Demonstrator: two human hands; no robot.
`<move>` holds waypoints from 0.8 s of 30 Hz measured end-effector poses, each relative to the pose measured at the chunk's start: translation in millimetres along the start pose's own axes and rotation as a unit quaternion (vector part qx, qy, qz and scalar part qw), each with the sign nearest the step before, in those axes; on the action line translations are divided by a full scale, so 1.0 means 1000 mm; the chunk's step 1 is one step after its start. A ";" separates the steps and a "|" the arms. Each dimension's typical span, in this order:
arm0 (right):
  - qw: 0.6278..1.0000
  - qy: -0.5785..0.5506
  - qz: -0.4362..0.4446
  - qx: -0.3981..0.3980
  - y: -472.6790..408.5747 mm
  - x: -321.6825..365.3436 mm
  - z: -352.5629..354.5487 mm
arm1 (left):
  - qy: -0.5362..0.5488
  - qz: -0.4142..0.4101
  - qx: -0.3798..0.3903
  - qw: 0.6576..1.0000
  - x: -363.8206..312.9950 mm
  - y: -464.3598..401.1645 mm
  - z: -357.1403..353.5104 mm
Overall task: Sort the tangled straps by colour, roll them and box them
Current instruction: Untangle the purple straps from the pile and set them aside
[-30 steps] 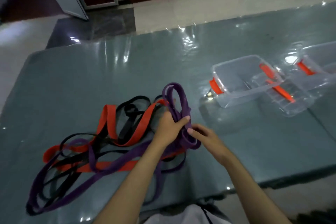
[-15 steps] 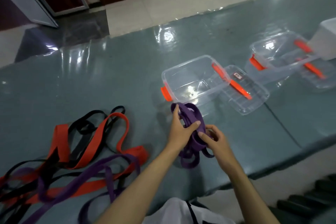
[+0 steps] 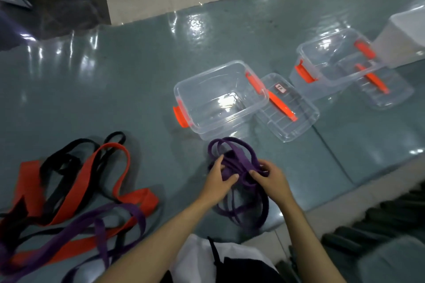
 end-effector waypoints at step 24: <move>0.926 0.309 0.201 0.085 0.088 0.072 -0.183 | -0.461 -0.055 -0.158 0.872 0.105 0.138 0.177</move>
Point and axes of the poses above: each hand's wrist, its own y-axis away from the middle knuckle, its own z-axis out of the back of the hand, x = y × z, the point moved 9 cm from there along -y, towards the middle knuckle, and after that the axes turned 5 degrees about -y, right-handed, at the moved point
